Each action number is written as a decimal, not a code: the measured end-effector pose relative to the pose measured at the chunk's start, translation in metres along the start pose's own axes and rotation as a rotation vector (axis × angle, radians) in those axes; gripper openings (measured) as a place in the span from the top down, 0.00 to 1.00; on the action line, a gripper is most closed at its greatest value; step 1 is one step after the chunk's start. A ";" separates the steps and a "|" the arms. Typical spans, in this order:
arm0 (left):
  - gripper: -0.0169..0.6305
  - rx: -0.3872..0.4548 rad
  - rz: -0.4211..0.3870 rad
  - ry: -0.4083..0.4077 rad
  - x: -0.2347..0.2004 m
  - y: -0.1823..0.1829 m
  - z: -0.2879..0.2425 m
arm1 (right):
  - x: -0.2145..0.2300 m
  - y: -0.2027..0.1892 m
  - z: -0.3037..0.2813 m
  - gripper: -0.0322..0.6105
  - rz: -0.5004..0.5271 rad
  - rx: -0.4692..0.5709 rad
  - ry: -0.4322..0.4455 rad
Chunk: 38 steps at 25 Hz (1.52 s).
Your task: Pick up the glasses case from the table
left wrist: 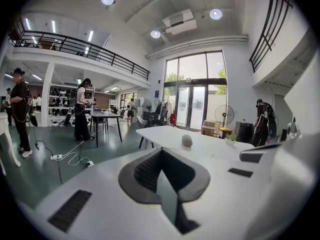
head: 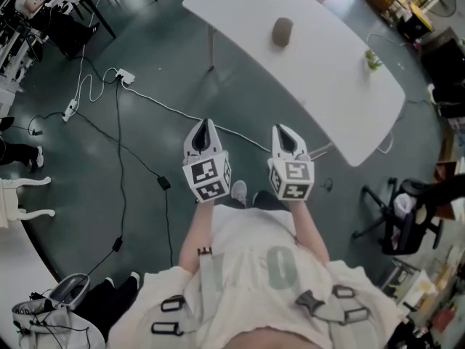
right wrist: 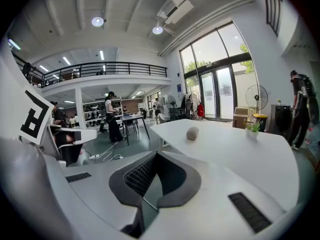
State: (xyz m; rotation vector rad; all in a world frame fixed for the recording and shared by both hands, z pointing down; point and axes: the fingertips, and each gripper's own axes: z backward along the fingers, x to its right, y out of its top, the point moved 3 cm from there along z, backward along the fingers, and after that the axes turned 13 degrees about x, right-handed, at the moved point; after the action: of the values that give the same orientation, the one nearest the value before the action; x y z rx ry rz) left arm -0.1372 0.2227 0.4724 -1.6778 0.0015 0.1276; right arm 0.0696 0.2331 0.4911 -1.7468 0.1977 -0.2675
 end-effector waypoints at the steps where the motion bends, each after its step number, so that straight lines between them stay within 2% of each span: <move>1: 0.97 -0.003 0.000 0.001 -0.008 -0.001 -0.003 | -0.006 -0.001 -0.003 0.95 0.002 -0.004 -0.002; 4: 0.97 0.002 -0.006 0.005 -0.025 0.001 -0.016 | -0.011 0.000 -0.012 0.95 0.023 0.002 -0.019; 11: 0.97 0.009 0.014 0.012 -0.032 0.001 -0.041 | 0.024 0.005 -0.022 0.95 0.025 0.014 -0.105; 20: 0.97 0.035 -0.005 -0.027 -0.027 0.003 -0.101 | 0.038 0.010 -0.093 0.95 0.010 0.016 -0.083; 25: 0.97 0.089 -0.014 -0.036 -0.028 0.027 -0.154 | 0.054 0.030 -0.155 0.95 0.013 0.031 -0.072; 30: 0.97 0.085 -0.001 -0.027 -0.033 0.048 -0.224 | 0.063 0.059 -0.219 0.95 0.001 0.034 -0.046; 34: 0.97 0.067 0.067 -0.034 -0.029 0.057 -0.284 | 0.084 0.072 -0.269 0.95 0.004 0.018 -0.044; 38: 0.97 0.073 0.046 -0.062 -0.014 0.066 -0.341 | 0.114 0.076 -0.307 0.95 -0.004 0.000 -0.067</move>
State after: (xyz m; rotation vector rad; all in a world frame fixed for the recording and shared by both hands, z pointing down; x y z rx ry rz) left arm -0.1277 -0.1235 0.4439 -1.6013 -0.0017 0.2114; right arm 0.0923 -0.1019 0.4788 -1.7531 0.1462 -0.2117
